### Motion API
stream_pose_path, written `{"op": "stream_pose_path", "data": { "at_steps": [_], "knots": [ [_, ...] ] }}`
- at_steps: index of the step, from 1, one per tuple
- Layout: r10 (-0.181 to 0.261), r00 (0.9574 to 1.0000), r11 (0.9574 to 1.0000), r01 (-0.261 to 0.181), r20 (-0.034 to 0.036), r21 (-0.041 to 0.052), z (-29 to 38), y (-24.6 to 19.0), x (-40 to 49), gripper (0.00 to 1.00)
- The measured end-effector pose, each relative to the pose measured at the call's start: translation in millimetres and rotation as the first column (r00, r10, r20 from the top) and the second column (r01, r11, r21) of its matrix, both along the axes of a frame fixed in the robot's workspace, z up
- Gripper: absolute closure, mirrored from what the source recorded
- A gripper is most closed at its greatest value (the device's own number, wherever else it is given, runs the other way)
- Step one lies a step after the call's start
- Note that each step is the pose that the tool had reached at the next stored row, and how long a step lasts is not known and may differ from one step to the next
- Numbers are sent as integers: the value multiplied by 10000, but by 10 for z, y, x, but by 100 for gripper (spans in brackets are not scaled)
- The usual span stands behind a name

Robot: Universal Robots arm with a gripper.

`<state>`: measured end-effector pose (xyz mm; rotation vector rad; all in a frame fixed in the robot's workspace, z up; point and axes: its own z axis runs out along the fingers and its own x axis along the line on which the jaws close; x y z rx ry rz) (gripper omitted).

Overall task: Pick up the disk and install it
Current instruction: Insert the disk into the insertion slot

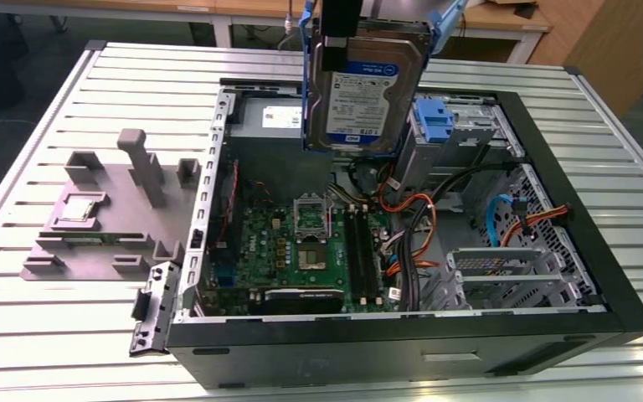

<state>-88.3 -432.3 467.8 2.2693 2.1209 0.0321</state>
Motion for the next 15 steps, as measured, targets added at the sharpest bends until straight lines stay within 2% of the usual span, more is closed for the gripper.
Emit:
{"op": "stream_pose_path", "data": {
  "at_steps": [15],
  "knots": [
    [0,10000,10000,0,0,-85,-10,-175,0,63]
  ]
}}
